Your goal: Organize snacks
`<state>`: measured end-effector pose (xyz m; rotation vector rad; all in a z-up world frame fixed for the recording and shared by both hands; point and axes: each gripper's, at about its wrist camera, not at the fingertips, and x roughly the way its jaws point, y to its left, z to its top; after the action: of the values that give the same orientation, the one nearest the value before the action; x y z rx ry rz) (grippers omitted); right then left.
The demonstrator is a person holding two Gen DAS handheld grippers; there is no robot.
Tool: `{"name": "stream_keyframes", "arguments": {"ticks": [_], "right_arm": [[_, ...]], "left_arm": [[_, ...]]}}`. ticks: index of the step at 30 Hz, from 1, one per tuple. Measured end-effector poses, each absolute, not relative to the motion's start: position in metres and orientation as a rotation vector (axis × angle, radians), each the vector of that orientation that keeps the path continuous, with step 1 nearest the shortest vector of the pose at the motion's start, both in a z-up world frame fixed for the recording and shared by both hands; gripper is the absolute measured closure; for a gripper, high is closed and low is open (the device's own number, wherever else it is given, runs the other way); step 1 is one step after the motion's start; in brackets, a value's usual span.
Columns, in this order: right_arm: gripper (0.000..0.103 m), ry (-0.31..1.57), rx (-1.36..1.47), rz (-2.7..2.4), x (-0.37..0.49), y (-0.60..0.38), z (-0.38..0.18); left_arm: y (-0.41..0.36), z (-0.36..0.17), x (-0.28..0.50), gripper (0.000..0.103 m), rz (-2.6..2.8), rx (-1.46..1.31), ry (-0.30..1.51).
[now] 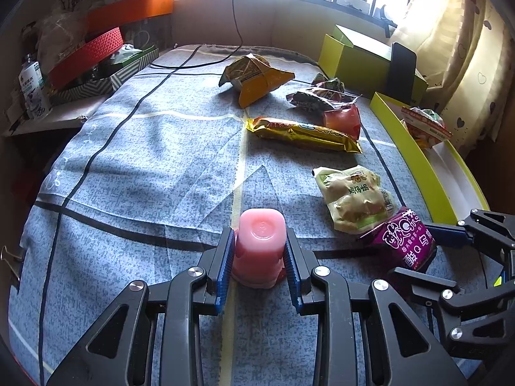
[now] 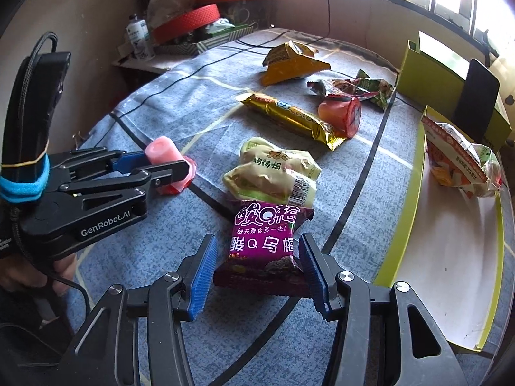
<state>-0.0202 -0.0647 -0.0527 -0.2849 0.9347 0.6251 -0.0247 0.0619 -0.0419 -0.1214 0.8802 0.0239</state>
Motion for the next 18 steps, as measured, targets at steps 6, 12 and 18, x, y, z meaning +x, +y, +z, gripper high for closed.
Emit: {"name": "stream_keyframes", "arguments": {"ticks": [6,12,18], "right_arm": [[0.070,0.911,-0.295,0.629,-0.022,-0.064,-0.052],[0.070,0.876,-0.244,0.654,-0.023,-0.070,-0.042],[0.070,0.812,-0.171,0.666,-0.017,-0.081,-0.019]], "left_arm": [[0.060,-0.042,-0.022,0.072,0.014,-0.115,0.875],[0.061,-0.040,-0.022,0.072,0.002,-0.128,0.878],[0.064,-0.026,-0.017,0.072,0.000,-0.128,0.852]]}}
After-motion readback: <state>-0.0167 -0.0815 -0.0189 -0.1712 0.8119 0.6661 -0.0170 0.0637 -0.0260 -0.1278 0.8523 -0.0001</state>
